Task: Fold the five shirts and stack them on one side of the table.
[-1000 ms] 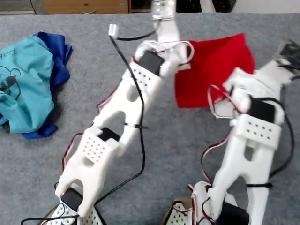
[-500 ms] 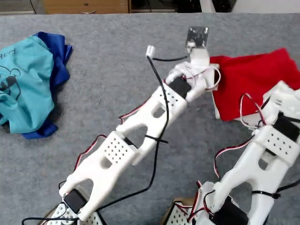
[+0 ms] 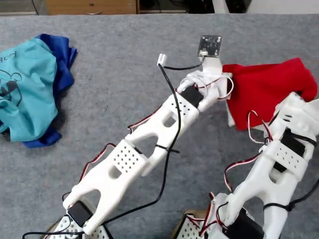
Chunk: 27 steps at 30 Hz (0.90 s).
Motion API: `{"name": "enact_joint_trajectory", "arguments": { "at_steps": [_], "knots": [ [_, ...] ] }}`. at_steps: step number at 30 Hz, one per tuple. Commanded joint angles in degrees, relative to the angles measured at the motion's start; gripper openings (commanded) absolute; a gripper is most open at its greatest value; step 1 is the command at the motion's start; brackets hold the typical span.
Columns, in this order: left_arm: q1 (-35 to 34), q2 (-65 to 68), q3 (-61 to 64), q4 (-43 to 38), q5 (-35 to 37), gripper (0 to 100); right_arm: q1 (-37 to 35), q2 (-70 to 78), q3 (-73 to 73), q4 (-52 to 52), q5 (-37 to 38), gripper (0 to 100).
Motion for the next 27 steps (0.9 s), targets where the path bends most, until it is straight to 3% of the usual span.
{"name": "enact_joint_trajectory", "arguments": {
  "at_steps": [1,7,11,20,25,27],
  "knots": [
    [0.18,-1.19,-5.89,-1.58,-0.44,2,1.27,-2.24,0.04,-5.45,0.35,0.5],
    [0.18,1.89,-2.81,-11.16,-1.67,2,2.77,-1.98,3.47,-12.92,0.35,0.5],
    [0.18,3.65,-1.14,-12.92,-3.52,2,3.82,2.33,6.29,-18.9,0.53,0.5],
    [-1.41,5.41,-1.14,-13.27,-3.96,2,3.82,17.89,1.63,-19.52,1.32,0.7],
    [-1.41,5.76,0.09,-12.48,-4.04,3,3.91,21.76,1.36,-19.52,5.98,15.2],
    [-1.23,5.76,-0.35,-9.49,-3.78,8,3.91,21.76,1.89,-19.52,5.89,21.3]
  ]
}}
